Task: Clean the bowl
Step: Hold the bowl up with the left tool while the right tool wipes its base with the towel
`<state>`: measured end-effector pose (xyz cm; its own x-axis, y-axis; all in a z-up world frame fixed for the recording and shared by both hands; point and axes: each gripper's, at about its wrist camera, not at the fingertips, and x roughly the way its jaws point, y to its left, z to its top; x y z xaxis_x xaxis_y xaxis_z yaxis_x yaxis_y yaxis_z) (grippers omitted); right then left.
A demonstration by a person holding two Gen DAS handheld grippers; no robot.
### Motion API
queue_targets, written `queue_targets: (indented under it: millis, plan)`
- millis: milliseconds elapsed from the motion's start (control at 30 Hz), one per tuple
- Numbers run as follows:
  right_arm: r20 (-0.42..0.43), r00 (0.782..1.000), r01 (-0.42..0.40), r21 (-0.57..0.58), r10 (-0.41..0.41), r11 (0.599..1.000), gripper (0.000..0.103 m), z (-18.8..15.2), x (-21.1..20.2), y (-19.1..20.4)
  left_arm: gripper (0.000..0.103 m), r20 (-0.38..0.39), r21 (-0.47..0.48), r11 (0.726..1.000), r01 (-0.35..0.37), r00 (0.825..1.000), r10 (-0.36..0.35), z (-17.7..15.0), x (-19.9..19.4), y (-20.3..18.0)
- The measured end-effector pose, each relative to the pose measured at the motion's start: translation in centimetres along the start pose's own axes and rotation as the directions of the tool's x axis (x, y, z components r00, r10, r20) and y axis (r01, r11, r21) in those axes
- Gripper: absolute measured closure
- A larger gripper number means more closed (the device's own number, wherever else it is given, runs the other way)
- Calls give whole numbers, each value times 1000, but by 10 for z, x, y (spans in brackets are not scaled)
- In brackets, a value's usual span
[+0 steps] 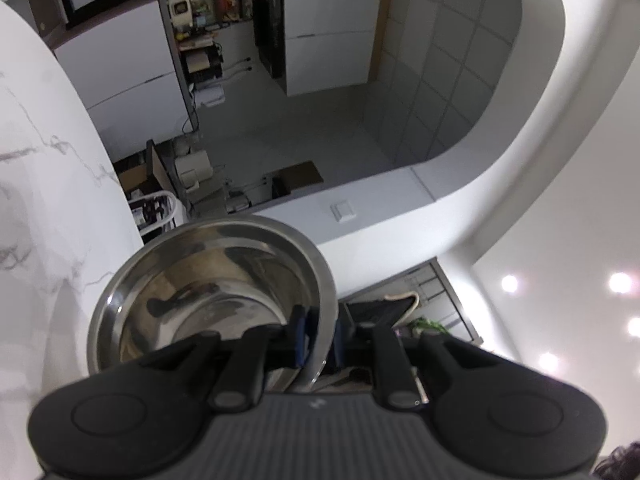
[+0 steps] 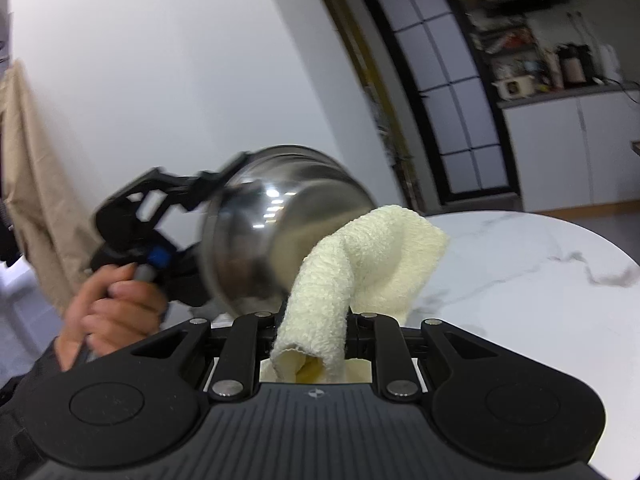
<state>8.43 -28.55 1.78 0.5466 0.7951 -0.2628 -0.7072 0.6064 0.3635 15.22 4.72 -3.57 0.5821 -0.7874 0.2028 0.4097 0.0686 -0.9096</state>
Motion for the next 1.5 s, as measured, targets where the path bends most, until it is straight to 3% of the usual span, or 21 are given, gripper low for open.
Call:
queue_targets:
  millis: [233, 467, 633, 1100, 1300, 1500]
  plan:
    - [122, 992, 34, -52, -28, 998, 83, 6, -11, 7, 86, -38, 22, 999, 49, 998, -48, -5, 6, -11]
    - [71, 993, 100, -41, -97, 994, 83, 4, 2, -25, 87, -65, 49, 989, 140, 989, -136, -14, 10, -31]
    - [28, 995, 93, -64, -91, 994, 83, 0, 15, -27, 89, -61, 21, 978, 210, 976, -208, -20, 16, -34]
    - [-28, 999, -21, -201, 15, 979, 83, 2, 32, 2, 88, 3, 23, 984, 176, 984, -176, -15, 2, -24]
    - [-16, 1000, 5, -211, -9, 977, 83, 6, 34, 3, 88, -24, 17, 986, 164, 986, -164, -16, 6, -23]
    - [13, 994, 110, -173, -109, 979, 83, 7, 34, -11, 89, -66, 11, 981, 193, 979, -192, -17, 9, -28]
